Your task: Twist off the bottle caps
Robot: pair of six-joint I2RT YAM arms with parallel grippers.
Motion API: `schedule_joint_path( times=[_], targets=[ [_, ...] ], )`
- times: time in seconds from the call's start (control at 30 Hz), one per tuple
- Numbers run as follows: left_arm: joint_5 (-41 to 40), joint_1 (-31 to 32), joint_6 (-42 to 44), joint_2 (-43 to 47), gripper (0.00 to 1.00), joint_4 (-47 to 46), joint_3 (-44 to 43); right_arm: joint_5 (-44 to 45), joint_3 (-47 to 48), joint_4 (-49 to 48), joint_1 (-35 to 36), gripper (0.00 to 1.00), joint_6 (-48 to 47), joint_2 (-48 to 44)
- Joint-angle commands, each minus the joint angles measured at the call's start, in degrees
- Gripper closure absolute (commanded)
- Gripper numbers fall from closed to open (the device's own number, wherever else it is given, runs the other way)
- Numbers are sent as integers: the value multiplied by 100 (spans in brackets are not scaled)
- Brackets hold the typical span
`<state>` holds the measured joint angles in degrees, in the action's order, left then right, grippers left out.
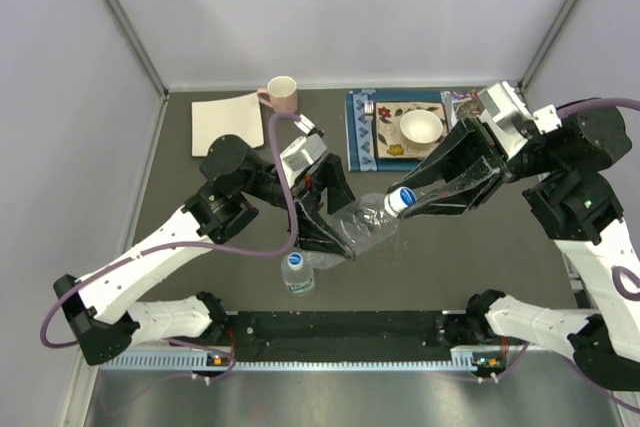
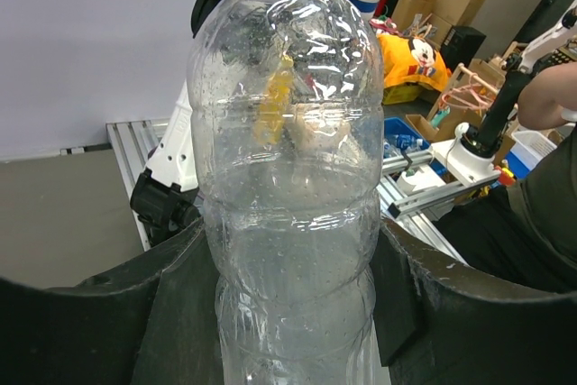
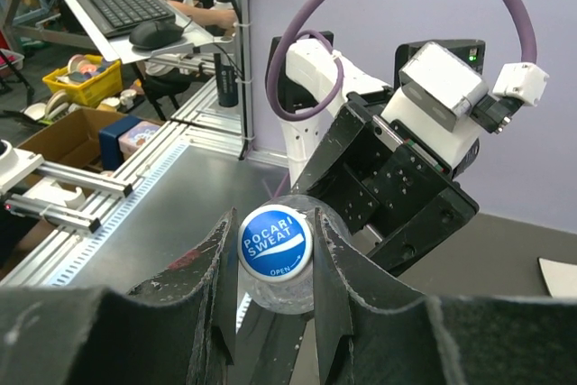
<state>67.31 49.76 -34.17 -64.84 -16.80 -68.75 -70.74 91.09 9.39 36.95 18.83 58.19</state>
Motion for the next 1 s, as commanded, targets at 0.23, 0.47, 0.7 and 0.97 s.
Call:
schedule_joint_path(
  times=[0.23,0.47,0.7,0.97],
  targets=[
    [-622,-150,903,77,50,906,-288,139,32,502,-39,64,147,-309],
    [-614,-142,965,112,50,959,-270,429,111,669,-39,60,51,-256],
    [-684,-142,1071,121,50,1064,-262,1358,269,863,-30,33,77,-203],
    [-1192,-142,1439,120,57,1450,-358,3152,708,1232,-39,21,428,16]
  ],
)
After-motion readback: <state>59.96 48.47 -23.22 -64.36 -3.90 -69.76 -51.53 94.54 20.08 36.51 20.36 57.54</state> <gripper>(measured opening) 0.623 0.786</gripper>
